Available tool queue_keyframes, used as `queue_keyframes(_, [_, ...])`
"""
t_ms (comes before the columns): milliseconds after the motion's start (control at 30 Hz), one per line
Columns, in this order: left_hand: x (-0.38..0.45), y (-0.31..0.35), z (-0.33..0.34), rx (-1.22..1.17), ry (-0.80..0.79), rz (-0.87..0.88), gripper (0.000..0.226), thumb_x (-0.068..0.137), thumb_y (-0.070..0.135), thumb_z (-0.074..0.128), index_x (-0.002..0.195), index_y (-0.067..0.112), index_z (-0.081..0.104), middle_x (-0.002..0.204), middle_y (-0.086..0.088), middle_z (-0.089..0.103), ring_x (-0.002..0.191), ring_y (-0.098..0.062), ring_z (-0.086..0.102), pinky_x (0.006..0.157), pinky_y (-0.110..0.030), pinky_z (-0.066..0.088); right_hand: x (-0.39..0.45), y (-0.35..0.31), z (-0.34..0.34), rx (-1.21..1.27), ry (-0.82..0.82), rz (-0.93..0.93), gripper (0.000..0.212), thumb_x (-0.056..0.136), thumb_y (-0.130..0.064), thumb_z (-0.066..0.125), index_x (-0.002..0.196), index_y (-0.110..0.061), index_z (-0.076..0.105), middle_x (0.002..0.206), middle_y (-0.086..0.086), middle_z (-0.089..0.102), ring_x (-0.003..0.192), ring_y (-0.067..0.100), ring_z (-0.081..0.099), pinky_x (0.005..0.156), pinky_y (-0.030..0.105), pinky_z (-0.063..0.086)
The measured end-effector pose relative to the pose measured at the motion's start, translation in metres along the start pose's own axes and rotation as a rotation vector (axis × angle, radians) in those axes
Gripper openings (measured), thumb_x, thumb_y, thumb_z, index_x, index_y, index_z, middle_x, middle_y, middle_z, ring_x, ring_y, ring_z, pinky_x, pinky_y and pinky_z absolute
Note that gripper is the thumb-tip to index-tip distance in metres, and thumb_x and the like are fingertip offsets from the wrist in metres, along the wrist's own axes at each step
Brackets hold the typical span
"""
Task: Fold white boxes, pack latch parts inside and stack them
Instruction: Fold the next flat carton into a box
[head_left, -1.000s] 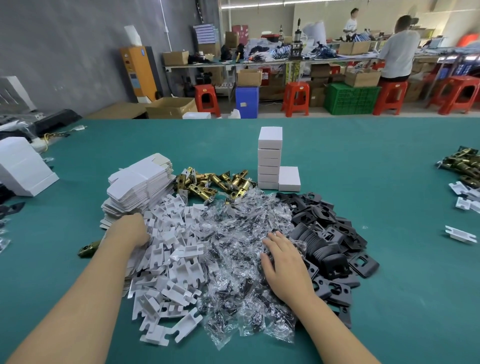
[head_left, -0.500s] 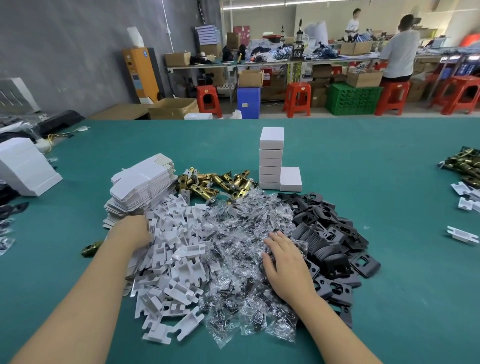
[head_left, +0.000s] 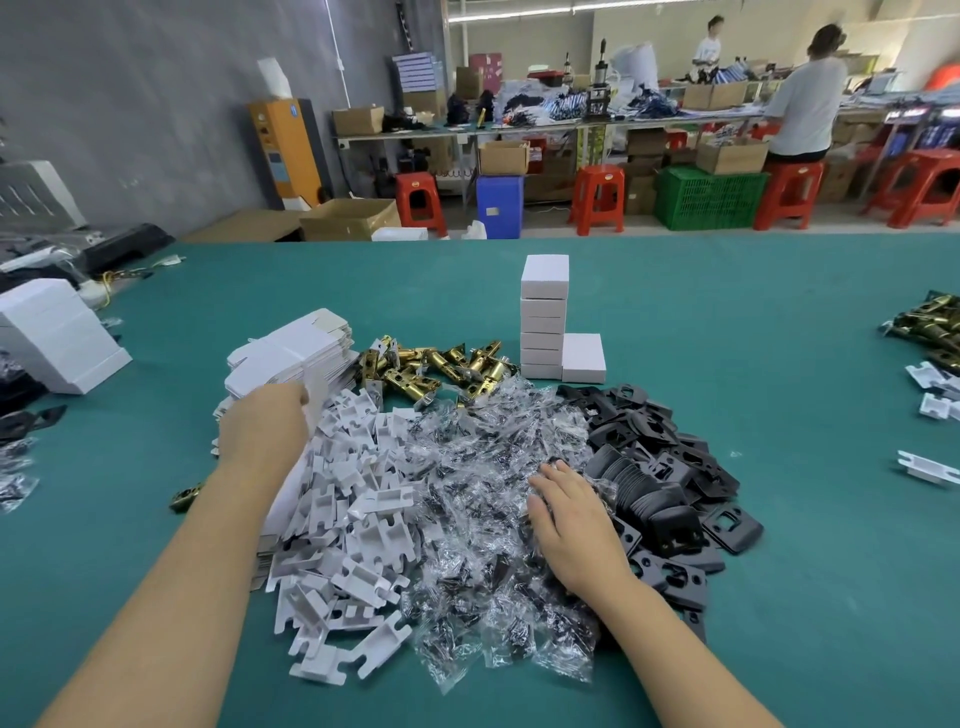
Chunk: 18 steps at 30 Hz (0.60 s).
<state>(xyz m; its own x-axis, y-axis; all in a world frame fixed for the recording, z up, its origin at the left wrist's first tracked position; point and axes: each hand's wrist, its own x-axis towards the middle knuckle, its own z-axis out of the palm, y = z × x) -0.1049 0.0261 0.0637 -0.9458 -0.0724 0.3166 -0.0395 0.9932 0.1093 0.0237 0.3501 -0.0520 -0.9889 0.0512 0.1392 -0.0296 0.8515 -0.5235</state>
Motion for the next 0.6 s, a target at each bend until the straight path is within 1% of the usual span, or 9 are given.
queue_keyframes(100, [-0.005, 0.022, -0.022, -0.2, 0.264, 0.137, 0.031, 0.094, -0.005, 0.051, 0.112, 0.007, 0.073, 0.103, -0.018, 0.075, 0.086, -0.038, 0.067, 0.068, -0.04, 0.047, 0.007, -0.002, -0.012, 0.06, -0.105, 0.007, 0.052, 0.111, -0.043, 0.031, 0.154, -0.018, 0.045, 0.164, -0.002, 0.035, 0.154, 0.014, 0.021, 0.124, 0.029, 0.005])
queue_keyframes(167, [-0.01, 0.042, -0.038, -0.324, 0.388, 0.242, 0.025, 0.094, -0.004, 0.055, 0.108, 0.005, 0.075, 0.099, -0.014, 0.076, 0.081, -0.035, 0.068, 0.07, -0.039, 0.049, 0.013, -0.003, -0.024, 0.051, -0.17, 0.005, 0.049, 0.11, -0.044, 0.034, 0.146, -0.019, 0.053, 0.154, -0.001, 0.047, 0.144, 0.014, 0.039, 0.124, 0.034, 0.023])
queue_keyframes(233, [-0.016, 0.063, -0.051, -0.513, 0.428, 0.285, 0.024, 0.095, -0.002, 0.058, 0.107, 0.01, 0.075, 0.097, -0.003, 0.076, 0.078, -0.022, 0.068, 0.071, -0.025, 0.049, 0.019, -0.006, -0.038, 0.061, -0.169, 0.014, 0.04, 0.108, -0.044, 0.041, 0.134, -0.021, 0.061, 0.134, -0.007, 0.061, 0.117, 0.009, 0.056, 0.108, 0.033, 0.045])
queue_keyframes(300, [-0.023, 0.084, -0.058, -0.747, 0.378, 0.24, 0.024, 0.096, 0.003, 0.061, 0.106, 0.019, 0.076, 0.092, 0.011, 0.073, 0.075, -0.006, 0.066, 0.068, -0.009, 0.046, 0.023, -0.011, -0.053, 0.145, -0.063, 0.033, 0.034, 0.107, -0.042, 0.044, 0.126, -0.022, 0.065, 0.117, -0.015, 0.062, 0.098, 0.005, 0.058, 0.091, 0.029, 0.048])
queue_keyframes(367, [-0.031, 0.107, -0.057, -0.981, 0.259, 0.184, 0.026, 0.096, 0.006, 0.063, 0.1, 0.029, 0.074, 0.089, 0.018, 0.073, 0.074, 0.001, 0.066, 0.066, -0.009, 0.048, 0.028, -0.018, -0.066, 0.278, 0.063, 0.05, 0.036, 0.108, -0.042, 0.041, 0.113, -0.019, 0.069, 0.106, -0.011, 0.07, 0.092, 0.009, 0.063, 0.086, 0.034, 0.052])
queue_keyframes(400, [-0.036, 0.119, -0.053, -1.093, 0.18, 0.162, 0.028, 0.096, 0.006, 0.064, 0.097, 0.033, 0.073, 0.089, 0.018, 0.074, 0.075, 0.001, 0.067, 0.068, -0.013, 0.051, 0.03, -0.022, -0.071, 0.393, 0.084, 0.078, 0.041, 0.109, -0.043, 0.037, 0.114, -0.019, 0.07, 0.109, -0.006, 0.073, 0.097, 0.011, 0.067, 0.09, 0.035, 0.054])
queue_keyframes(500, [-0.054, 0.153, -0.032, -1.342, -0.06, 0.077, 0.027, 0.096, 0.005, 0.066, 0.098, 0.031, 0.073, 0.091, 0.01, 0.076, 0.084, -0.005, 0.07, 0.073, -0.023, 0.057, 0.037, -0.034, -0.082, 1.059, -0.043, 0.222, 0.051, 0.108, -0.053, 0.028, 0.123, -0.026, 0.068, 0.122, -0.002, 0.074, 0.109, 0.01, 0.071, 0.097, 0.034, 0.055])
queue_keyframes(533, [-0.06, 0.163, -0.024, -1.374, -0.118, 0.06, 0.026, 0.096, 0.006, 0.067, 0.1, 0.03, 0.073, 0.095, 0.009, 0.076, 0.088, -0.006, 0.071, 0.074, -0.023, 0.058, 0.038, -0.034, -0.084, 1.263, -0.104, 0.273, 0.057, 0.103, -0.06, 0.029, 0.127, -0.024, 0.067, 0.124, 0.001, 0.074, 0.113, 0.015, 0.071, 0.097, 0.04, 0.056])
queue_keyframes(600, [-0.073, 0.179, -0.007, -1.377, -0.168, 0.055, 0.027, 0.096, 0.009, 0.067, 0.105, 0.034, 0.07, 0.104, 0.009, 0.075, 0.093, -0.003, 0.069, 0.078, -0.021, 0.058, 0.036, -0.029, -0.086, 1.489, -0.182, 0.323, 0.068, 0.093, -0.067, 0.034, 0.135, -0.022, 0.062, 0.13, 0.007, 0.071, 0.12, 0.027, 0.068, 0.096, 0.049, 0.056])
